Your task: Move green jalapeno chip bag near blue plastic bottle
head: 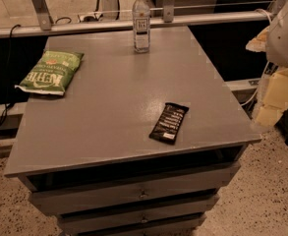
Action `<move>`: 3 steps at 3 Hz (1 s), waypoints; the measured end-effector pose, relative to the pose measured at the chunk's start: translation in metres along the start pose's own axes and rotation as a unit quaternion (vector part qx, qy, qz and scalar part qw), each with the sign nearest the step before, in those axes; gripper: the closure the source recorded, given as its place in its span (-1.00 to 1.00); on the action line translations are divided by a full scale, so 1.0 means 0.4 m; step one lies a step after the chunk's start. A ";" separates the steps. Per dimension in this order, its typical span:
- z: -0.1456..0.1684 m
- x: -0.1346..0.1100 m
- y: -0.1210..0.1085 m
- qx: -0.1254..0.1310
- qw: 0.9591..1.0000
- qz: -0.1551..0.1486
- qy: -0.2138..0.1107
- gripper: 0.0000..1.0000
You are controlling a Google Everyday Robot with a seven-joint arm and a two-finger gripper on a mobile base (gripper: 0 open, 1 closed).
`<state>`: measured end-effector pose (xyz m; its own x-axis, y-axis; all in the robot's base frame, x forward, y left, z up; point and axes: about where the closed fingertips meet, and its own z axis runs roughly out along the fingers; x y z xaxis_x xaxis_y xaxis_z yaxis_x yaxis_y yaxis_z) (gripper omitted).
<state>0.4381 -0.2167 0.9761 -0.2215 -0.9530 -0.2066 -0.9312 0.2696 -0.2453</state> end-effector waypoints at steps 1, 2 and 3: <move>0.000 0.000 0.000 0.000 1.000 0.000 0.000 -1.00; 0.066 -0.083 0.027 -0.028 0.998 -0.054 -0.019 -1.00; 0.203 -0.253 0.076 -0.089 0.985 -0.124 -0.080 -1.00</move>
Offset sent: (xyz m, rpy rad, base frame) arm 0.0102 0.0957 -0.0591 0.0456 0.0958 0.3253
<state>0.4557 -0.1008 0.9127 0.0534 -0.9487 -0.3115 -0.9901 -0.0097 -0.1404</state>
